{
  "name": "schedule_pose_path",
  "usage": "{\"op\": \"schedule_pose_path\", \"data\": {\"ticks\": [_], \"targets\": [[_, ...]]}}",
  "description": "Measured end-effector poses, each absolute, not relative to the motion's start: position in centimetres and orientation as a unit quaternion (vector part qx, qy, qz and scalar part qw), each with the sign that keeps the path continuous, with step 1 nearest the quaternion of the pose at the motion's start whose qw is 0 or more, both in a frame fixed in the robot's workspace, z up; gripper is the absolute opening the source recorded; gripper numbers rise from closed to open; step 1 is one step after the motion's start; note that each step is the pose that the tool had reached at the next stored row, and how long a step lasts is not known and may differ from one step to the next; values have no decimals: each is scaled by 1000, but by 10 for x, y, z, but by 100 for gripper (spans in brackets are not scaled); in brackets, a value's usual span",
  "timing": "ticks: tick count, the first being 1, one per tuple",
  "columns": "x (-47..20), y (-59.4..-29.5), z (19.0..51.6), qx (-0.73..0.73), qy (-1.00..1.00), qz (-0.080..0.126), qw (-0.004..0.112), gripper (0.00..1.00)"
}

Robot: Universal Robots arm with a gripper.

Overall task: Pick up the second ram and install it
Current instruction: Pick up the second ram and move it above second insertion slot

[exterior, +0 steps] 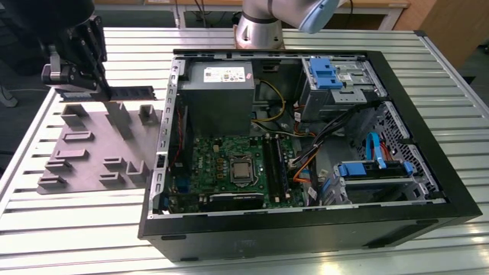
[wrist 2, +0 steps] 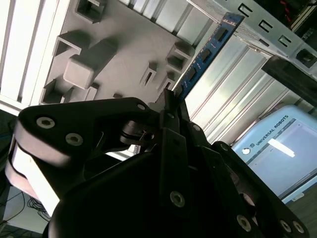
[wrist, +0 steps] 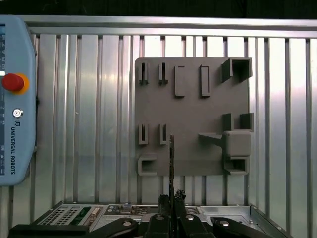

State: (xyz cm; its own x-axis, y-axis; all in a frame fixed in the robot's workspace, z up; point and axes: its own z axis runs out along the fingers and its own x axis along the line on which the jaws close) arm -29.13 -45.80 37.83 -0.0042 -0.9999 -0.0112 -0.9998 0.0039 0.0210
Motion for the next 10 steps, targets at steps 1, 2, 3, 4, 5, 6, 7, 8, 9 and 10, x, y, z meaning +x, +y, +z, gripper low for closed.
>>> {"op": "schedule_pose_path", "data": {"ticks": [1, 2, 3, 4, 5, 6, 7, 8, 9, 10], "targets": [[-290, -458, 378, 706, -708, -11, 3, 14], [-289, -458, 378, 706, -708, -11, 3, 14], [-288, -458, 378, 706, -708, -11, 3, 14], [-287, -458, 378, 706, -708, -11, 3, 14], [-285, -458, 378, 706, -708, -11, 3, 14], [-284, -458, 378, 706, -708, -11, 3, 14], [-283, -458, 378, 706, -708, -11, 3, 14], [-282, -458, 378, 706, -708, -11, 3, 14], [-280, -458, 378, 706, -708, -11, 3, 14], [-279, -458, 378, 706, -708, -11, 3, 14]]}}
